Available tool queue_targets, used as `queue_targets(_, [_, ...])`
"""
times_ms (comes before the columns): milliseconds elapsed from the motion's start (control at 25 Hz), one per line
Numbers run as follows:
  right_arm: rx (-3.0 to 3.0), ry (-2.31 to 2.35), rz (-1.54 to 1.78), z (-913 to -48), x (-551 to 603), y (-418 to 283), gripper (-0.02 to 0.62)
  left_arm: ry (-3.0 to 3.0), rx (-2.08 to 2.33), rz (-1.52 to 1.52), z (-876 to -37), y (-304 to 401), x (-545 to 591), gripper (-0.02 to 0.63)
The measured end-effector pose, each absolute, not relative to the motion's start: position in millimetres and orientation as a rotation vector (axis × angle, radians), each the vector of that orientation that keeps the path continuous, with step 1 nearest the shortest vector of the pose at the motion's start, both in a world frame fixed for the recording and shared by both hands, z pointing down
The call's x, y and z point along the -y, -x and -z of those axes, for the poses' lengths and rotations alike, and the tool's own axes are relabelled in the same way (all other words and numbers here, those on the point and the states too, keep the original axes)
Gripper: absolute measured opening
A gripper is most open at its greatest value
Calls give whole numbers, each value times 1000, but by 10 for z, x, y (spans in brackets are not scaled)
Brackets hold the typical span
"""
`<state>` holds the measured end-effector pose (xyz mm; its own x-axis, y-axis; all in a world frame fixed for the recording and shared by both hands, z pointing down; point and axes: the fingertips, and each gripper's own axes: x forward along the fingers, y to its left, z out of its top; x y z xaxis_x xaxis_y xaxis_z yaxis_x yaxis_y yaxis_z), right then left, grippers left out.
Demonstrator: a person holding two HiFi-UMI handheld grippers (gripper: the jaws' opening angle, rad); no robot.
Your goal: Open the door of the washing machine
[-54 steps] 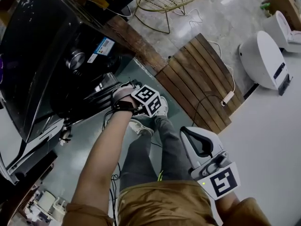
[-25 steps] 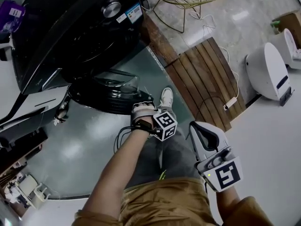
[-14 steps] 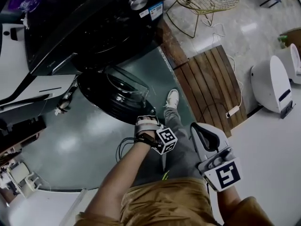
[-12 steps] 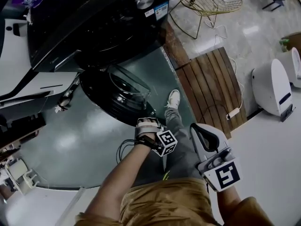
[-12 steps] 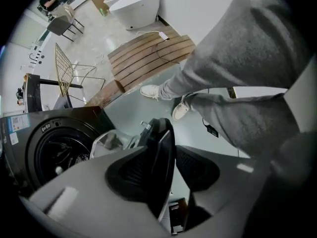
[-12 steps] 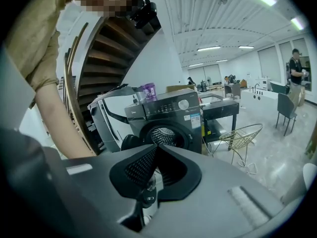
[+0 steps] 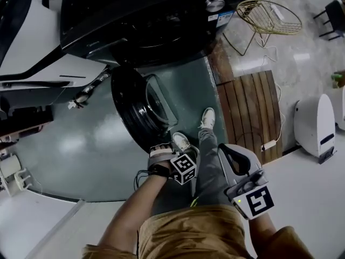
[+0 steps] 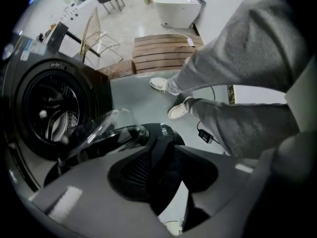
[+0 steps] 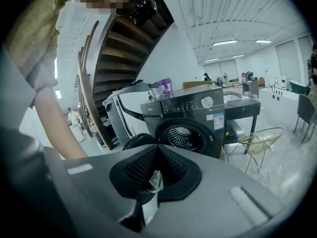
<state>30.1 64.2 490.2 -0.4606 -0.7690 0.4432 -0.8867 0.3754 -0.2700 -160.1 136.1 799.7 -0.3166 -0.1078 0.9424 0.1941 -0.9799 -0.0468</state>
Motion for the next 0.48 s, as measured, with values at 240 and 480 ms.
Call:
queue_targets(240, [2459,-1312,-682,-4929,-463,66,5,1891,-238,2563,-7891,2271,-1203,196])
queue_targets(480, [2508,-1184,-660,-4953,-344,314,5,1957,-601,2645,-7819,2932,-883,187])
